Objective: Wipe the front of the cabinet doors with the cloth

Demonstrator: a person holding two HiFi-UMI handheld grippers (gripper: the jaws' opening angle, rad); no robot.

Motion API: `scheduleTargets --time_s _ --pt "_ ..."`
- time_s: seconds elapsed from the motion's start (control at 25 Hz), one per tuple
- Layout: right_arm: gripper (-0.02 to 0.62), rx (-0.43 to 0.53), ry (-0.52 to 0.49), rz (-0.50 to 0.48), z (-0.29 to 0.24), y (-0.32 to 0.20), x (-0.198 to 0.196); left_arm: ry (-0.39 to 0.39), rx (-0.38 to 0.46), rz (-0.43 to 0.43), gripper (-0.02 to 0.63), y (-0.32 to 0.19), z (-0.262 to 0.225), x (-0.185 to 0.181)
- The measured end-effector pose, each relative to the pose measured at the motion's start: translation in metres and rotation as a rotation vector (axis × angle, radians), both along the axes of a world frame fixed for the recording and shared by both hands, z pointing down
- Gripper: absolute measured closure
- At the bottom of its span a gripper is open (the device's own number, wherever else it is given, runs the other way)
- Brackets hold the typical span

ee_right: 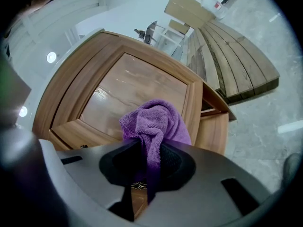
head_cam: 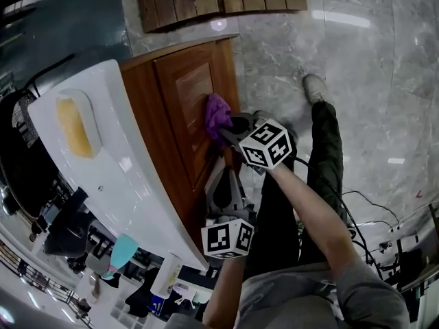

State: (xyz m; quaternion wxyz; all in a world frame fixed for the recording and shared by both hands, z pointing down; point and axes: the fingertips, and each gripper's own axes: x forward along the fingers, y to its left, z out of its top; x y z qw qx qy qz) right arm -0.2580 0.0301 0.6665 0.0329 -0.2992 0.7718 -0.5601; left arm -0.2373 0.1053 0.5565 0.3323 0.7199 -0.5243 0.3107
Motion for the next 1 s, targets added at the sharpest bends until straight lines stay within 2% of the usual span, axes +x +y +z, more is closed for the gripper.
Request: scheduleTargets --time_s 0.52,1.0 --pt "0.523 -0.064 0.058 0.008 0.046 0.000 0.002 -0.002 -0.018 -0.007 0.600 -0.004 0.014 -0.007" --pt "0.523 -0.098 0.107 0.026 0.067 0.000 0.008 -0.001 -0.018 -0.003 0.600 -0.007 0.019 -0.010"
